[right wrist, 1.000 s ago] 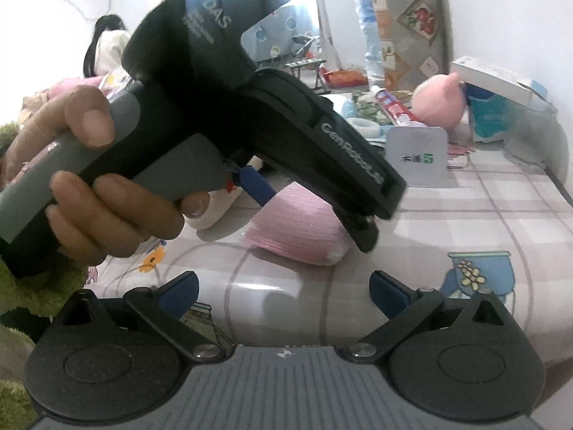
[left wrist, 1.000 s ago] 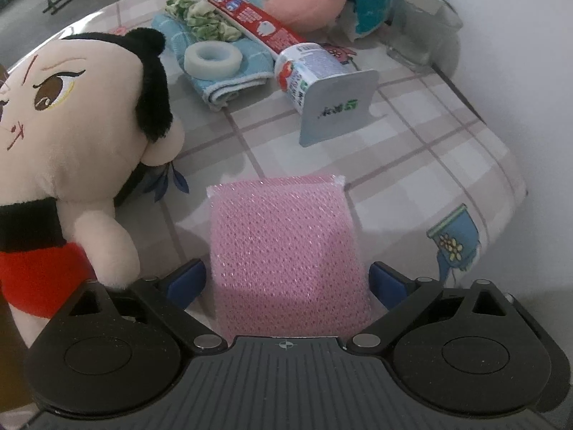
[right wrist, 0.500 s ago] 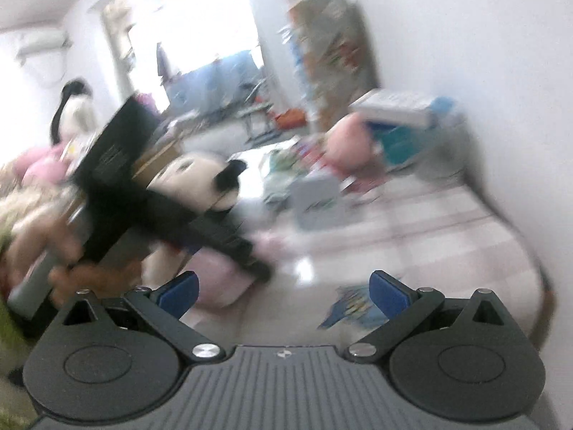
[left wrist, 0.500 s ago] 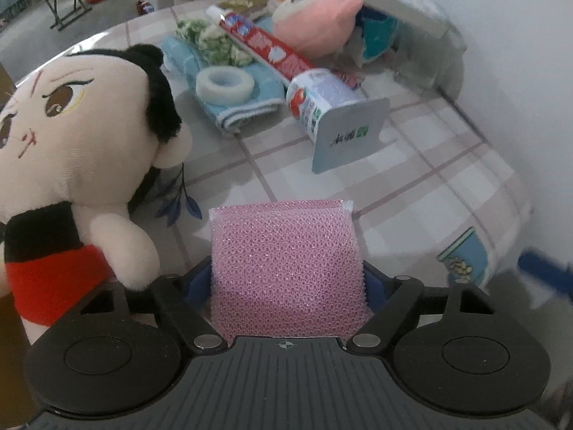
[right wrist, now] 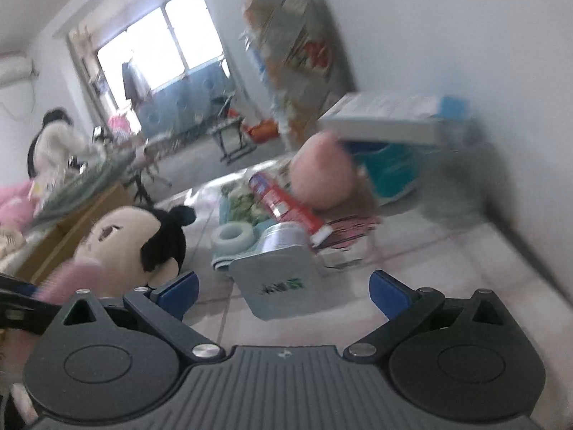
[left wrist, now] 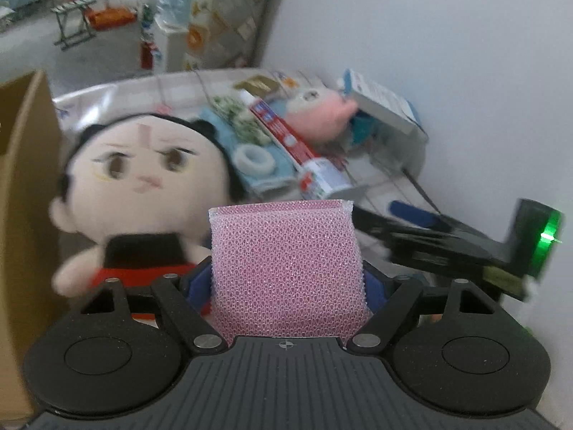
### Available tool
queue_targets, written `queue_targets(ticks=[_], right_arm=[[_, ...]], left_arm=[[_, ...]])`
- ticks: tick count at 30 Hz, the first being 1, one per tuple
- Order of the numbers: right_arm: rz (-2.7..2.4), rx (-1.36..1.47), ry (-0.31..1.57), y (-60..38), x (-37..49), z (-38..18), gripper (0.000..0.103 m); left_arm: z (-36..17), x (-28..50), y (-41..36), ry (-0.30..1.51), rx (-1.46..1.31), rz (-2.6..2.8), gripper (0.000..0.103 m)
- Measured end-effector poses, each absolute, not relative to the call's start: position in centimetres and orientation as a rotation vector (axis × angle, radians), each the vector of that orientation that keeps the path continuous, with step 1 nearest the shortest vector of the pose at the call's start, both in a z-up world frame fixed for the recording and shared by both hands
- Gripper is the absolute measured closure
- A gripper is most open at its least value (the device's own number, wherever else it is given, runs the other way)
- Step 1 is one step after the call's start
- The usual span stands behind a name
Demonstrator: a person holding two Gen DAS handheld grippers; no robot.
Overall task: Organize soft objects
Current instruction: 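Grasp the white yogurt cup with the right gripper while the left holds the sponge, then carry sponge and cup to the cardboard box while the left gripper releases the sponge inside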
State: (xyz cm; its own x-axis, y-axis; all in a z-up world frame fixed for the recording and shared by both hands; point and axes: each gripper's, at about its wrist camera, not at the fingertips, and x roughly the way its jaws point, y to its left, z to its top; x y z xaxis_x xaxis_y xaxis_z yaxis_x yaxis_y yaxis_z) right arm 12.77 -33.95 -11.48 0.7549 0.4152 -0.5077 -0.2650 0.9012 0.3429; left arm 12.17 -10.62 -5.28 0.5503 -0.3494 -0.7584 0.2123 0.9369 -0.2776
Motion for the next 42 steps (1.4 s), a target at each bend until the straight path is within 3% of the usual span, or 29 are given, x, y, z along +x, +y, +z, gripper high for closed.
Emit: queue_targets(ticks=[4, 7, 11, 23, 42], right_arm=[[0.356, 0.173, 0.673, -31.1, 15.4, -12.9, 0.028], [0.341, 0.202, 0.714, -31.1, 16.4, -13.1, 0.045], [0.312, 0.162, 0.703, -31.1, 15.6, -12.5, 0.05], [0.335, 0.008, 0.846, -31.4, 14.2, -7.8, 0.051], [0.324, -0.083, 0.817, -29.9, 16.1, -9.1, 0.051]], left_arm=[[-4.9, 11.9, -9.1, 0.91, -0.189, -0.32, 0.022], [-4.7, 11.7, -8.4, 0.893, -0.195, -0.312, 0.022], [-4.5, 10.9, -7.5, 0.875, -0.207, -0.313, 0.022], [-4.1, 10.0, -4.9, 0.85, -0.264, -0.32, 0.022], [-4.1, 10.2, -3.2, 0.843, -0.284, -0.296, 0.022]])
